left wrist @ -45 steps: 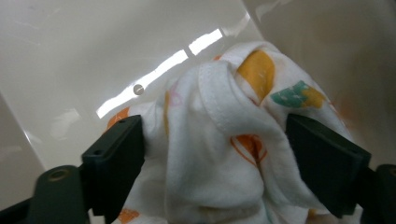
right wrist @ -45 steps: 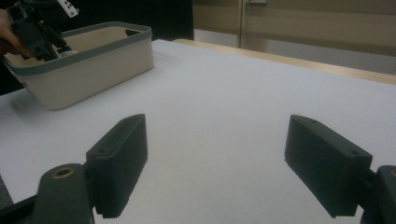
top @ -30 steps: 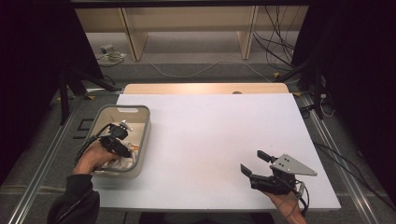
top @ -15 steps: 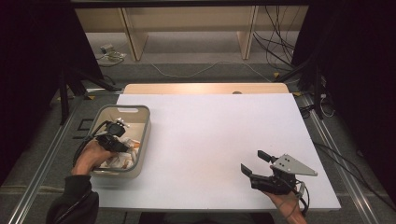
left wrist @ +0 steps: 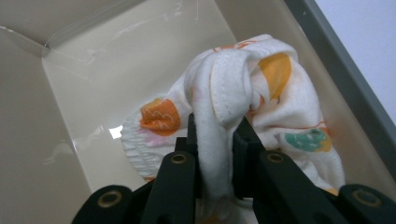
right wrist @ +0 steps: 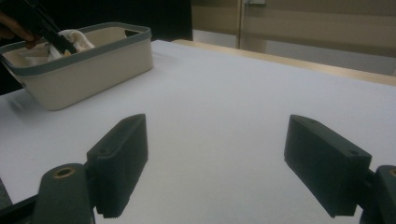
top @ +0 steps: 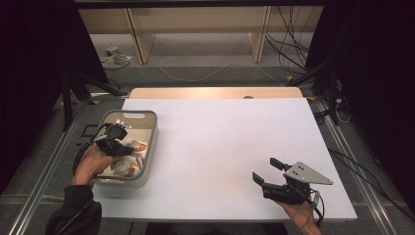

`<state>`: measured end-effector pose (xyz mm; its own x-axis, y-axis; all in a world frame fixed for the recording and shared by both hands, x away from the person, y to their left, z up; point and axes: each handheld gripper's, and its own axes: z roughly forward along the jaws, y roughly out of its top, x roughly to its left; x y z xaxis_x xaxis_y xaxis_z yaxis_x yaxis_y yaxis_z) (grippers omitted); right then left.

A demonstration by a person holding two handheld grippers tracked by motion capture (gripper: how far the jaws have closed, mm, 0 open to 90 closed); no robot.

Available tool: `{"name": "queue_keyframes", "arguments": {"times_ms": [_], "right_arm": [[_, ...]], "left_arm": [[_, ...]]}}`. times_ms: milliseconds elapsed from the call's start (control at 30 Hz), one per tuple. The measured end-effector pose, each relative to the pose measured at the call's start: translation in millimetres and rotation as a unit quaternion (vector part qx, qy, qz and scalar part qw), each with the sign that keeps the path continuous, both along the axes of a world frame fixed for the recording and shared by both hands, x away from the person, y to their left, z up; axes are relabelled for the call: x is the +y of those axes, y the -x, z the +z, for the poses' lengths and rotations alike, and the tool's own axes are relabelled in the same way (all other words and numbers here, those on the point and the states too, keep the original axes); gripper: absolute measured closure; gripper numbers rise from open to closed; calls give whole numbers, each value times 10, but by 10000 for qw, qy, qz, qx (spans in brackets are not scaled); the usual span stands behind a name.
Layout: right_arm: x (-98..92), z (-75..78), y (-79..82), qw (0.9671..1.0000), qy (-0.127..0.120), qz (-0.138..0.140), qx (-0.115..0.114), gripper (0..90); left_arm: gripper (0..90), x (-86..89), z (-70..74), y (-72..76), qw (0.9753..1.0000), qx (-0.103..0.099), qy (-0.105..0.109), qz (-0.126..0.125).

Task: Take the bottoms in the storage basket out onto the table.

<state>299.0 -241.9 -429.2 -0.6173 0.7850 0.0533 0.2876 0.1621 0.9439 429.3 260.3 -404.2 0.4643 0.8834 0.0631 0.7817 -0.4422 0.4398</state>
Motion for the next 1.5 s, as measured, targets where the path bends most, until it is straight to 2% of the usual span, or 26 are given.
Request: {"name": "queue_keyframes", "arguments": {"times_ms": [267, 500, 533, 633, 900, 1000, 1267, 1300, 1500], "right_arm": [[0, -1, 1, 10000, 3, 1, 1, 223], [0, -1, 2, 10000, 7, -5, -3, 223], [0, -3, 1, 10000, 7, -5, 6, 224], [3, -4, 0, 10000, 18, -5, 8, 223], [6, -8, -1, 10000, 7, 11, -2, 223], [6, -8, -1, 10000, 5, 7, -2, 223], [3, -6, 2, 10000, 7, -2, -1, 223], [3, -6, 2, 10000, 7, -2, -1, 223], [3, -6, 2, 10000, 4, -7, 6, 223]], "left_arm": [[806, 53, 71, 11, 9993, -262, 231, 140], [805, 74, 150, 31, 9979, -496, 339, 230], [805, 74, 185, 40, 9968, -606, 449, 278], [805, 68, 227, 49, 9956, -704, 558, 279], [804, 77, 317, 77, 9932, -930, 632, 315], [804, 90, 364, 96, 9910, -1052, 748, 361], [803, 146, 440, 127, 9862, -1294, 897, 504], [803, 153, 450, 131, 9862, -1299, 900, 497], [802, 245, 535, 176, 9823, -1432, 1055, 587]]}}
